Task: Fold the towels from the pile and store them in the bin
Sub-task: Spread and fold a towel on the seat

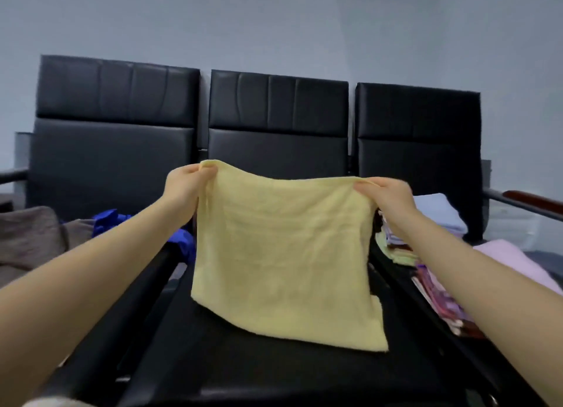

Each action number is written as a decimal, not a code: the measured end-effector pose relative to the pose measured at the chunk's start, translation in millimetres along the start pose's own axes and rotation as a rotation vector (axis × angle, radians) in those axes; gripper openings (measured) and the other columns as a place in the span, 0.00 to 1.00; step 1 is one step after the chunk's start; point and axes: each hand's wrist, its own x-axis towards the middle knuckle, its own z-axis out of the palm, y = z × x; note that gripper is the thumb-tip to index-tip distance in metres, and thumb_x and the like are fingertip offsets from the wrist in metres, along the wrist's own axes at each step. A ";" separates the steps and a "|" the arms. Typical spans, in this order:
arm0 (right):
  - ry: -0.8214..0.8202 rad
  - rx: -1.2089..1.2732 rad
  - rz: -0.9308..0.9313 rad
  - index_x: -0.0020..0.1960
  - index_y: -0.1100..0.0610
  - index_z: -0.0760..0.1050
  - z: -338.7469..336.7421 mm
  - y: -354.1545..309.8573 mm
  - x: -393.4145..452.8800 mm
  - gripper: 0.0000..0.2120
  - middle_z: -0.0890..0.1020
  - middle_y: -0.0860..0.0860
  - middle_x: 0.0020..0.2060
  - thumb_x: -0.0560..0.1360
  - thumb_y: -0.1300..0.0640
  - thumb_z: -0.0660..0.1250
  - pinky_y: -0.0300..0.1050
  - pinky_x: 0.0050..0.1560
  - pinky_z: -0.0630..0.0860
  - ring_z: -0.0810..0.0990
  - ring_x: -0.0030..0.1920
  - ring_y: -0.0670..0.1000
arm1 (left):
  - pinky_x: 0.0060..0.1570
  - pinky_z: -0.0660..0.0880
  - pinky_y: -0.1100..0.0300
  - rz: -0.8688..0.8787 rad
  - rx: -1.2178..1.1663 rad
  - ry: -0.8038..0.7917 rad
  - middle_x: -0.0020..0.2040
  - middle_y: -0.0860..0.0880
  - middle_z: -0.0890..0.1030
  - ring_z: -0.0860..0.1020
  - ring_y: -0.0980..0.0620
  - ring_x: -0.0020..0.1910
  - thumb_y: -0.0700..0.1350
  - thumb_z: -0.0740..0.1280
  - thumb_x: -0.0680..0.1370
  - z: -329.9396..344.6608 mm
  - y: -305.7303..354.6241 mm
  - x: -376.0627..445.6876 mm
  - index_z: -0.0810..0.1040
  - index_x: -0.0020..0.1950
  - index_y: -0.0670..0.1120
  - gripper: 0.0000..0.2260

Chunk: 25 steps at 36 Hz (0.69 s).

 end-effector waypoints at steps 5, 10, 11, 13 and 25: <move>0.008 0.174 -0.045 0.45 0.55 0.83 -8.6 -70.3 21.0 0.05 0.84 0.50 0.38 0.70 0.59 0.76 0.39 0.37 0.77 0.81 0.37 0.48 | 0.39 0.74 0.62 0.135 -0.082 0.017 0.41 0.49 0.81 0.78 0.53 0.40 0.40 0.68 0.77 -11.6 65.7 5.8 0.81 0.52 0.42 0.05; -0.063 0.244 -0.088 0.46 0.61 0.82 -18.2 -98.1 20.6 0.05 0.84 0.55 0.41 0.70 0.63 0.75 0.44 0.43 0.79 0.82 0.39 0.50 | 0.38 0.75 0.62 0.182 -0.138 -0.006 0.42 0.49 0.81 0.79 0.54 0.40 0.40 0.68 0.78 -20.6 95.8 -0.5 0.81 0.48 0.44 0.02; -0.065 0.266 -0.091 0.47 0.62 0.82 -20.2 -99.2 19.7 0.05 0.84 0.55 0.41 0.71 0.63 0.74 0.44 0.43 0.79 0.83 0.39 0.50 | 0.38 0.76 0.62 0.178 -0.157 -0.016 0.42 0.49 0.81 0.79 0.54 0.41 0.40 0.68 0.77 -21.0 99.3 -2.5 0.81 0.47 0.44 0.02; -0.081 0.332 -0.077 0.50 0.64 0.82 -23.0 -98.6 18.2 0.08 0.85 0.57 0.44 0.71 0.63 0.73 0.44 0.44 0.80 0.84 0.41 0.51 | 0.37 0.76 0.62 0.154 -0.197 -0.037 0.44 0.50 0.81 0.80 0.53 0.43 0.41 0.68 0.77 -22.7 103.9 -6.0 0.80 0.46 0.45 0.02; -0.179 0.552 0.155 0.52 0.52 0.81 -26.8 -87.8 25.4 0.06 0.86 0.50 0.38 0.76 0.59 0.68 0.45 0.39 0.82 0.85 0.38 0.49 | 0.38 0.77 0.59 -0.022 -0.137 -0.248 0.48 0.49 0.83 0.82 0.53 0.43 0.47 0.68 0.78 -32.6 95.1 -5.4 0.78 0.56 0.45 0.10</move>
